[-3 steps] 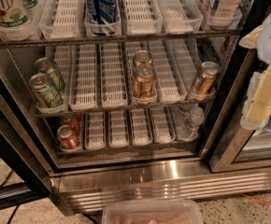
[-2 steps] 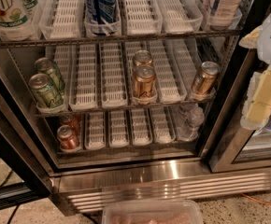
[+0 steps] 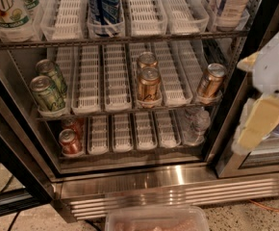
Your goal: Pick water bottle from bottom shelf of fridge
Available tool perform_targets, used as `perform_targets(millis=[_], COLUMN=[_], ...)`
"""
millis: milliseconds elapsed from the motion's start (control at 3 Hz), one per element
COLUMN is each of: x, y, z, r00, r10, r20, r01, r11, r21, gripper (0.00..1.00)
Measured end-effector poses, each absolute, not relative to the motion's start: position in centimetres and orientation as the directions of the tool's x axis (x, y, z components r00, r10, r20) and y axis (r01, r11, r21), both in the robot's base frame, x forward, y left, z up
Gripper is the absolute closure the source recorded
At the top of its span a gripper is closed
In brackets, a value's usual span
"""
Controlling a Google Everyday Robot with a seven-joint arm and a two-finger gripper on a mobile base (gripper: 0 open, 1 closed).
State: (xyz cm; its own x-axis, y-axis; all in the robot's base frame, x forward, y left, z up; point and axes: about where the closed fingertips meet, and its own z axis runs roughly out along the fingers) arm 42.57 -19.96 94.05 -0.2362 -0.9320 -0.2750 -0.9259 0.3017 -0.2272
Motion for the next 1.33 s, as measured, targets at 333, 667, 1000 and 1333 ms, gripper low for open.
perform_targets(millis=[333,667,1000,1333], x=[41.3,40.3,39.7,39.7], y=[-19.3,-18.6,-18.6,-18.6], z=[88.2,83.1,78.8,78.8], r00=[-0.271,-0.277,-0.287,-0.287], r10=[-0.913,-0.903,-0.897,-0.897], r20=[-0.305,-0.33,-0.337,-0.337], r01=[-0.926,-0.926,-0.925,-0.925], r11=[0.334,0.342,0.351,0.351], r21=[-0.178,-0.158,-0.145,-0.145], gripper=[0.0,0.0,0.0,0.0])
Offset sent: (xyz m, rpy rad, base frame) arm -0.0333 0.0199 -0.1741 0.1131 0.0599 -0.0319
